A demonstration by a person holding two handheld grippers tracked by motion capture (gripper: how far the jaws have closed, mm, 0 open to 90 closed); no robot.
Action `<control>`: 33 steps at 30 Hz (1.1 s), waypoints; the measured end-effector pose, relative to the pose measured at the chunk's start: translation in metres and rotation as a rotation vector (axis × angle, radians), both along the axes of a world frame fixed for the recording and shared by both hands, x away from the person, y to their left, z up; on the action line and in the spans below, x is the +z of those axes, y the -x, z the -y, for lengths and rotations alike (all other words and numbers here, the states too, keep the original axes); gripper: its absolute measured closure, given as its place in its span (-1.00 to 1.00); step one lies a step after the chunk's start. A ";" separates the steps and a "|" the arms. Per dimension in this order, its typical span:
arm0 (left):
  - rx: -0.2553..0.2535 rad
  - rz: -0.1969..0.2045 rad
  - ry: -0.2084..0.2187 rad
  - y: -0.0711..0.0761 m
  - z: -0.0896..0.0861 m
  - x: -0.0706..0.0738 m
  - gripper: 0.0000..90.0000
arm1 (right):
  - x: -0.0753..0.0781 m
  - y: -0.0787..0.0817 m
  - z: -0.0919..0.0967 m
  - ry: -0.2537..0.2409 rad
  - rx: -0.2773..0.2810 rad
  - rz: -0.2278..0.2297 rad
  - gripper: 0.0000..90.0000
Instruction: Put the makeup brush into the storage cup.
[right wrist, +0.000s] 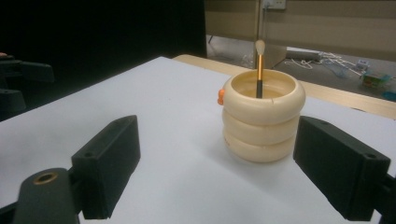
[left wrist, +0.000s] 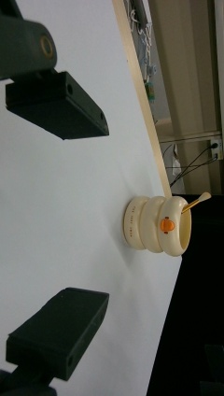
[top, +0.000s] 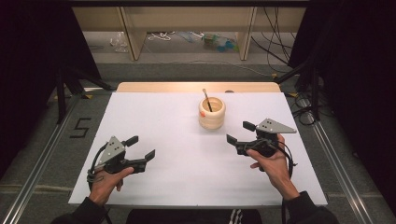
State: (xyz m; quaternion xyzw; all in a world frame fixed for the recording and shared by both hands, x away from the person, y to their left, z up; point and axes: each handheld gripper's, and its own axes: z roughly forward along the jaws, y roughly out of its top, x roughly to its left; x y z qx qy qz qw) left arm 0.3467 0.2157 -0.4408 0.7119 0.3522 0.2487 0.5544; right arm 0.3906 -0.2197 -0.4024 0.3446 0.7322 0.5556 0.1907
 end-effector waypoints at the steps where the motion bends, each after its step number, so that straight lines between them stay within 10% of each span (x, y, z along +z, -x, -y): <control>1: -0.002 0.000 0.011 0.000 0.000 -0.001 -0.63 | -0.001 0.000 0.000 -0.001 -0.001 0.005 -0.65; 33: 0.001 -0.003 0.002 0.000 0.000 0.000 -0.63 | -0.017 0.019 0.002 0.033 0.012 -0.011 -0.65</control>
